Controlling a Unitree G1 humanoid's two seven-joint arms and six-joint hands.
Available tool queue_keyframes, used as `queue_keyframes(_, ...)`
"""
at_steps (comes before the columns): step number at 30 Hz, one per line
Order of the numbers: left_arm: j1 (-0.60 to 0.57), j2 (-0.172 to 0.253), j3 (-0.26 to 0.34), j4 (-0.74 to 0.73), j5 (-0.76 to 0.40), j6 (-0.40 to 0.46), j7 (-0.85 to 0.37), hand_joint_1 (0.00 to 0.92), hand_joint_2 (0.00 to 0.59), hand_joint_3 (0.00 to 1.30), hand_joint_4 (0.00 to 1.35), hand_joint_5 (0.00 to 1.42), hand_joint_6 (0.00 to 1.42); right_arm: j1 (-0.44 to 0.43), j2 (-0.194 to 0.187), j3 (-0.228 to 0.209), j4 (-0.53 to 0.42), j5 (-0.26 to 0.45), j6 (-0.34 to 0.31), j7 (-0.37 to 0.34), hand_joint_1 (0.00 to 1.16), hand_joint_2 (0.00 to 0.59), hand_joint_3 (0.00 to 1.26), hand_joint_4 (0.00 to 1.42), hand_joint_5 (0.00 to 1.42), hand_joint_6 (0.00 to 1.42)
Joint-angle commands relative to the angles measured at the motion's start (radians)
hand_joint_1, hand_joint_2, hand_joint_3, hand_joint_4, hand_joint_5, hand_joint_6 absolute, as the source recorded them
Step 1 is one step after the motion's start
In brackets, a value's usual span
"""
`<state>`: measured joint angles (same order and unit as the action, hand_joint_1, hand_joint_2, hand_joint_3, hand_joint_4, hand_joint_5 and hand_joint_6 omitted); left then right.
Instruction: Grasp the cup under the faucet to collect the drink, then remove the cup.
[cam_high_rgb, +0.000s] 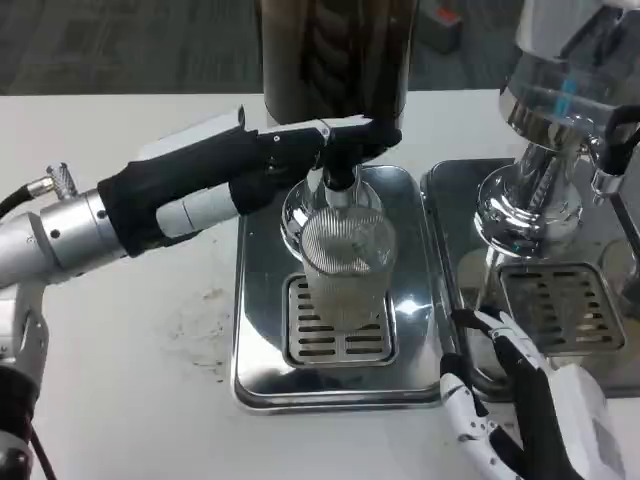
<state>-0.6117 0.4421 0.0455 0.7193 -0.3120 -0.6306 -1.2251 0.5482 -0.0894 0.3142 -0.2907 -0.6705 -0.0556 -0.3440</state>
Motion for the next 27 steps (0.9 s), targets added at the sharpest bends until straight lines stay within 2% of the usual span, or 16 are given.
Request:
queue_keyframes(1, 0.025, 0.007, -0.029, -0.001, 0.042, -0.038, -0.007, 0.0, 0.031, 0.15, 0.02, 0.05, 0.05, -0.004, 0.0, -0.008, -0.014, 0.011, -0.008, 0.002, 0.22, 0.44, 0.26, 0.12, 0.15, 0.23)
queue_keyframes(10, 0.029, 0.024, -0.051, -0.001, 0.063, -0.103, 0.023, 0.0, 0.03, 0.15, 0.02, 0.05, 0.05, -0.013, -0.001, -0.013, -0.011, 0.03, -0.016, 0.006, 0.23, 0.431, 0.23, 0.12, 0.14, 0.23)
queue_keyframes(18, 0.032, 0.034, -0.062, 0.007, 0.095, -0.156, 0.062, 0.0, 0.03, 0.15, 0.02, 0.05, 0.05, -0.028, -0.002, -0.04, -0.01, 0.105, -0.033, 0.036, 0.26, 0.412, 0.2, 0.1, 0.12, 0.23)
queue_keyframes(21, 0.033, 0.039, -0.068, 0.008, 0.104, -0.174, 0.076, 0.0, 0.03, 0.15, 0.02, 0.04, 0.05, -0.038, -0.002, -0.054, -0.01, 0.149, -0.039, 0.059, 0.28, 0.353, 0.16, 0.09, 0.11, 0.23)
queue_keyframes(24, 0.035, 0.046, -0.076, 0.007, 0.112, -0.191, 0.09, 0.0, 0.03, 0.15, 0.02, 0.04, 0.05, -0.064, -0.006, -0.077, -0.009, 0.23, -0.041, 0.118, 0.36, 0.288, 0.11, 0.04, 0.09, 0.2)
queue_keyframes(27, 0.037, 0.048, -0.081, 0.008, 0.11, -0.192, 0.096, 0.0, 0.03, 0.15, 0.02, 0.04, 0.05, -0.09, -0.015, -0.097, -0.016, 0.277, -0.035, 0.169, 0.41, 0.251, 0.07, 0.02, 0.05, 0.18)
